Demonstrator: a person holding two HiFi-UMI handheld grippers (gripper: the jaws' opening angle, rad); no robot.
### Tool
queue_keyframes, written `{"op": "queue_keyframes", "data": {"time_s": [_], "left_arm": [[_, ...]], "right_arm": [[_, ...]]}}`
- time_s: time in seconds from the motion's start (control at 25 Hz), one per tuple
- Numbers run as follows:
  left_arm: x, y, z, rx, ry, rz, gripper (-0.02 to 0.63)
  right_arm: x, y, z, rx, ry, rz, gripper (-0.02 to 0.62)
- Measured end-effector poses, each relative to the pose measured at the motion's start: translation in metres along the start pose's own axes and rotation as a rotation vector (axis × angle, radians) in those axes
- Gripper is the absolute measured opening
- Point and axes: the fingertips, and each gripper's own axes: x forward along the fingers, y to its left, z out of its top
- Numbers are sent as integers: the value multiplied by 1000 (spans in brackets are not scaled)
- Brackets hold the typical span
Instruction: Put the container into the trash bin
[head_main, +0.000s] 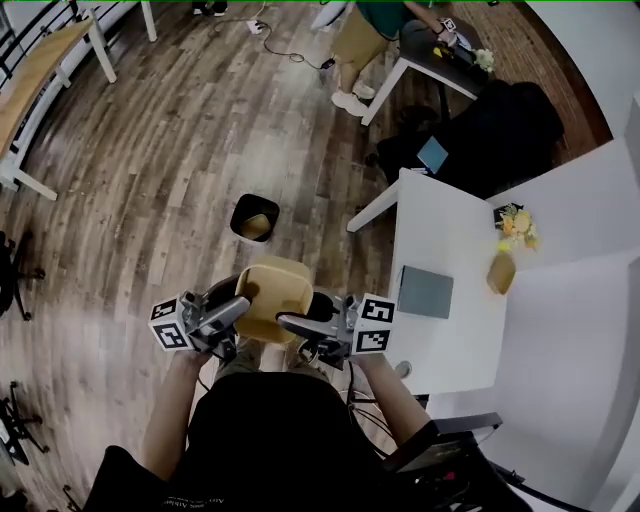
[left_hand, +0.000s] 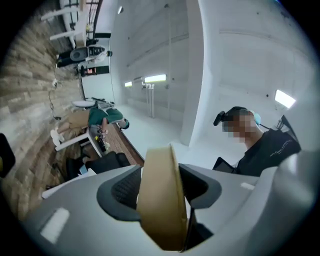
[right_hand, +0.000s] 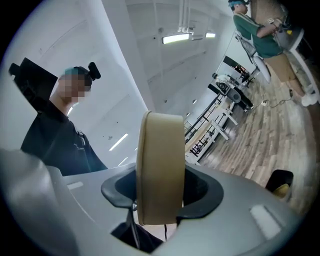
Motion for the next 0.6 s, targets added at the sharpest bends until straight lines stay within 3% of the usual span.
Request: {"op": "queue_keyframes", "data": {"time_s": [0.28,0.44,0.6], "left_arm": [[-89,26,64,130,-73,191,216],[-106,37,89,324,-13,315,215],[-89,45,103,508,18,378,193]], "right_arm": [[89,-23,-10,8,62,-22,219],[97,-40,-3,38,40,-88,219],[88,-72,6,42,9,-211,221]]}}
